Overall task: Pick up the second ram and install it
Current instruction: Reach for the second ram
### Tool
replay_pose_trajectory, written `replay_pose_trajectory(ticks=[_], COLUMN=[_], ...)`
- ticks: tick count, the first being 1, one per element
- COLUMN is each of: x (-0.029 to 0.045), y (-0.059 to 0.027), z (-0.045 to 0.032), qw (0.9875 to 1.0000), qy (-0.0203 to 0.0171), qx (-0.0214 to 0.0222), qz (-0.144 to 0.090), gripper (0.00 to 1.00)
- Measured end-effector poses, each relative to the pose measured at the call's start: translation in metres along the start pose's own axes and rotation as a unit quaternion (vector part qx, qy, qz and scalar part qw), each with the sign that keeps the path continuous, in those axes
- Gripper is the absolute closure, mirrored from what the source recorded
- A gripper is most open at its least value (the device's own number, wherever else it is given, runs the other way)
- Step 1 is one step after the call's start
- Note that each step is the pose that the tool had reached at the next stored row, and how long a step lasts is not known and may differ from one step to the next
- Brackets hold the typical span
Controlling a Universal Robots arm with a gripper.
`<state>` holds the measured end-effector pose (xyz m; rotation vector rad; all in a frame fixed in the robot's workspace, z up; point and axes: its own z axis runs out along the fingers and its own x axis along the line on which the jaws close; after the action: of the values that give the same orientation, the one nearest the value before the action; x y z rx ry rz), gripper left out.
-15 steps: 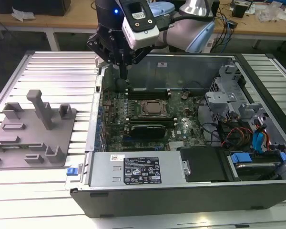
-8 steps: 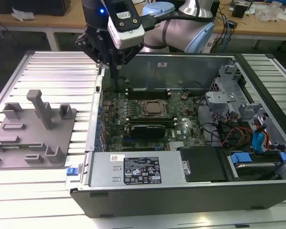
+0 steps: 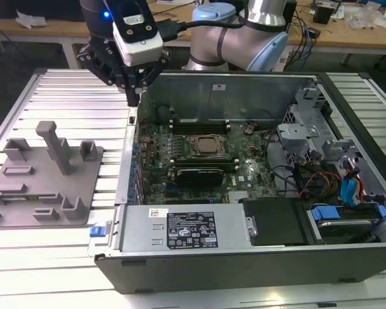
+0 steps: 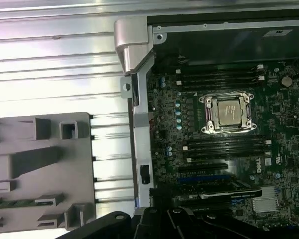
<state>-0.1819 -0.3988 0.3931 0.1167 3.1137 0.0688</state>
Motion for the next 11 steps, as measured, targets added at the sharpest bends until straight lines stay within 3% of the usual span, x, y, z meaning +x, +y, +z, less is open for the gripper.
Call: replay_pose_trajectory(ticks=[9, 11], x=[0.0512, 0.0588], y=[-0.0038, -0.0044], z=[-0.0007, -0.0007], qw=[1.0, 1.0], qy=[0.0, 0.0], qx=[0.0, 0.0], qz=[0.0, 0.0], gripper=[0.92, 0.92])
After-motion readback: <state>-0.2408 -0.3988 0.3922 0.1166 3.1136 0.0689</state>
